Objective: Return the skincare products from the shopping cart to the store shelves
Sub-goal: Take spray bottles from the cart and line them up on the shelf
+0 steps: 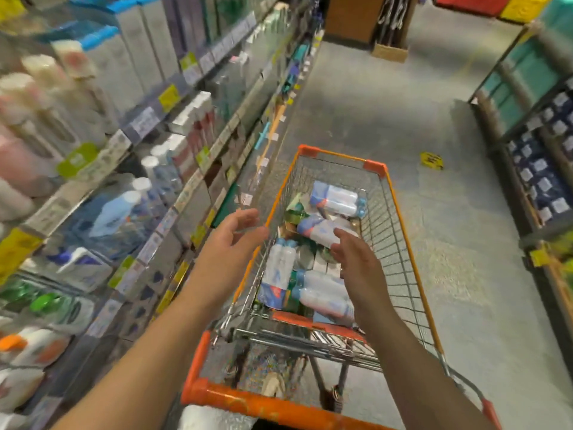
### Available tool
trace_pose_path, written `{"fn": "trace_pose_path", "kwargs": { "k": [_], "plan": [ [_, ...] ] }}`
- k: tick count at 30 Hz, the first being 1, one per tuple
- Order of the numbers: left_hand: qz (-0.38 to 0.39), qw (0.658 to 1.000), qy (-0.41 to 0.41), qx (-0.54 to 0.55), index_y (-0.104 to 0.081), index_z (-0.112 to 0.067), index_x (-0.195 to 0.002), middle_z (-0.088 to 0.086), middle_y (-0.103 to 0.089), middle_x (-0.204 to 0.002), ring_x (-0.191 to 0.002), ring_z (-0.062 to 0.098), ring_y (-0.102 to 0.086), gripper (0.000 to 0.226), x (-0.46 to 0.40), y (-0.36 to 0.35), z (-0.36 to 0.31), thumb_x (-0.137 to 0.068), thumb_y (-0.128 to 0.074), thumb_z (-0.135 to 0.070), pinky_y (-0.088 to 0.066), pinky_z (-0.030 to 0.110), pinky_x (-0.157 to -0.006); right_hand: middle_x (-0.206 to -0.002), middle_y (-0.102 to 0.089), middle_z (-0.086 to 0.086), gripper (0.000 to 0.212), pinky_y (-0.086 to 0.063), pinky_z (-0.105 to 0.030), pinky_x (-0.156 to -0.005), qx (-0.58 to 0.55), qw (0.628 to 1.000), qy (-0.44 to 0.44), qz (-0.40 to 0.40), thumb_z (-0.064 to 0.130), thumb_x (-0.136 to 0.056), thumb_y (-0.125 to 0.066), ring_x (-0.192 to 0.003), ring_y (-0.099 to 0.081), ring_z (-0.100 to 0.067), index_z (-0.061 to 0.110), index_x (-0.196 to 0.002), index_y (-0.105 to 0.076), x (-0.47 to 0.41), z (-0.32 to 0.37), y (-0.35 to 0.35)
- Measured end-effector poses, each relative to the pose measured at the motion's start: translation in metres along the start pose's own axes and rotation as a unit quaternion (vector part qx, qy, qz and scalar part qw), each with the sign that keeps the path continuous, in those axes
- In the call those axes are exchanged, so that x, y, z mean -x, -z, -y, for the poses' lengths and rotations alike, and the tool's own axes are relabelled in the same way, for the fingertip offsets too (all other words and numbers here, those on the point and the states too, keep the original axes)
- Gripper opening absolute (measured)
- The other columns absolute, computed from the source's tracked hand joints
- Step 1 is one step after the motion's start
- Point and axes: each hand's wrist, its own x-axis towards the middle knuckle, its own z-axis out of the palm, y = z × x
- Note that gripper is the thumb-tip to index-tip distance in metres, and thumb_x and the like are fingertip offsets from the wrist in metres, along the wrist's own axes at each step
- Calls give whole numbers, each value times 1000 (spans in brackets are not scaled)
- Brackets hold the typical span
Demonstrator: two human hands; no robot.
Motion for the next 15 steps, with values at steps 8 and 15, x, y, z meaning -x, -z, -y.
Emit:
{"fn": "trace_pose_path", "kwargs": {
  "k": [8,15],
  "plan": [
    [-7,994,97,-44,-66,-40,-121,-19,-68,-121,-111,4,-64,45,-41,-51,31,-77,-66,-53,-51,46,-104,-115,-69,4,25,-45,-23,-76,68,996,-56,5,41,-101,-60,-108,-64,-16,30,-123,-66,-78,-63,37],
    [0,985,153,-82,-64,-28,-128,-13,-67,-124,-111,6,-64,27,-64,-73,54,-101,-59,-26,-53,34,-90,-135,-63,-6,59,-48,-28,-83,191,969,-138,71,49,-88,-74,-119,-62,-22,21,-138,-58,-129,-144,40]
  ]
}}
